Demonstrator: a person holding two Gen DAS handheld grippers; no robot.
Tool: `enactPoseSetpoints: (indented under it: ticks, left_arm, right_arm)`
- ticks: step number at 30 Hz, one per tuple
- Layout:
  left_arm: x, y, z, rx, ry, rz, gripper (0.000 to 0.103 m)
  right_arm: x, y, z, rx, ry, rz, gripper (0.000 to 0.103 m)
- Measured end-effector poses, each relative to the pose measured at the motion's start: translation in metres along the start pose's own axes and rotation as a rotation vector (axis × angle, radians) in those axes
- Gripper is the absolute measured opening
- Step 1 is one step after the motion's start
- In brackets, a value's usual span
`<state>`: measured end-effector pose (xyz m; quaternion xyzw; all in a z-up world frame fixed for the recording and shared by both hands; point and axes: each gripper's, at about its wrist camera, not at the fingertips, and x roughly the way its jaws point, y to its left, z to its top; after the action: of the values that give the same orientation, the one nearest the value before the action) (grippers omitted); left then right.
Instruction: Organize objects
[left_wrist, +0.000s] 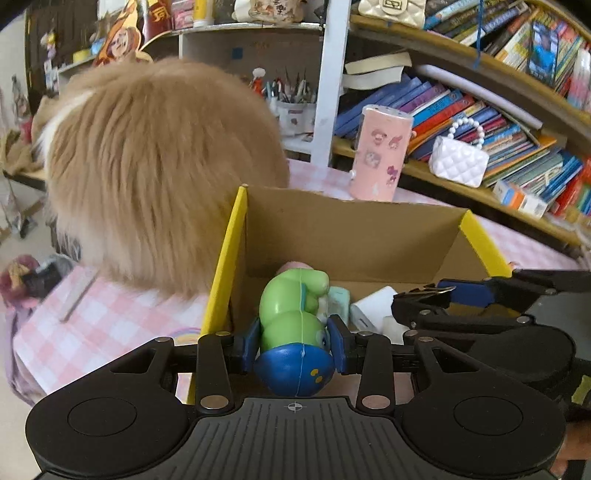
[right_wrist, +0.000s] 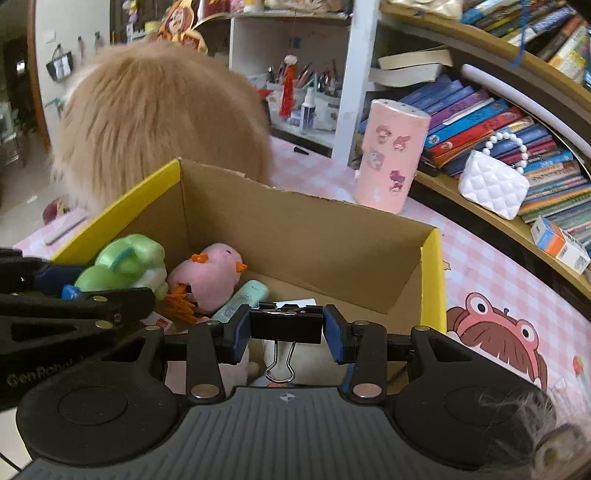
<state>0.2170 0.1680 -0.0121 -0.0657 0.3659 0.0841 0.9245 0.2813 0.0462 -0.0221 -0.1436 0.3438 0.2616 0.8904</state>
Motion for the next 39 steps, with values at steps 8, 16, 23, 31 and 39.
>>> enactPoseSetpoints:
  ticks: [8,16,23,31,39]
  left_arm:
    - [0.008,-0.007,0.005,0.058,-0.012,0.032,0.038]
    - [0.002,-0.003,0.005,0.035,-0.024,0.01,0.048]
    - [-0.028,0.003,0.004,-0.002,-0.091,-0.023,0.07]
    - [-0.074,0.001,-0.002,-0.018,-0.197,-0.062,0.085]
    - [-0.099,-0.007,-0.026,0.013,-0.199,-0.108,0.088]
  right_arm:
    - [0.016,-0.008,0.008,0.039,0.1,0.033,0.04]
    - [0.015,-0.014,0.007,0.096,0.101,0.032,0.044]
    - [-0.012,-0.016,0.003,0.143,0.006,-0.005,0.049]
    - [-0.07,-0.011,-0.011,0.199,-0.123,-0.079,0.049]
    - [-0.122,-0.01,-0.047,0.286,-0.157,-0.177,0.051]
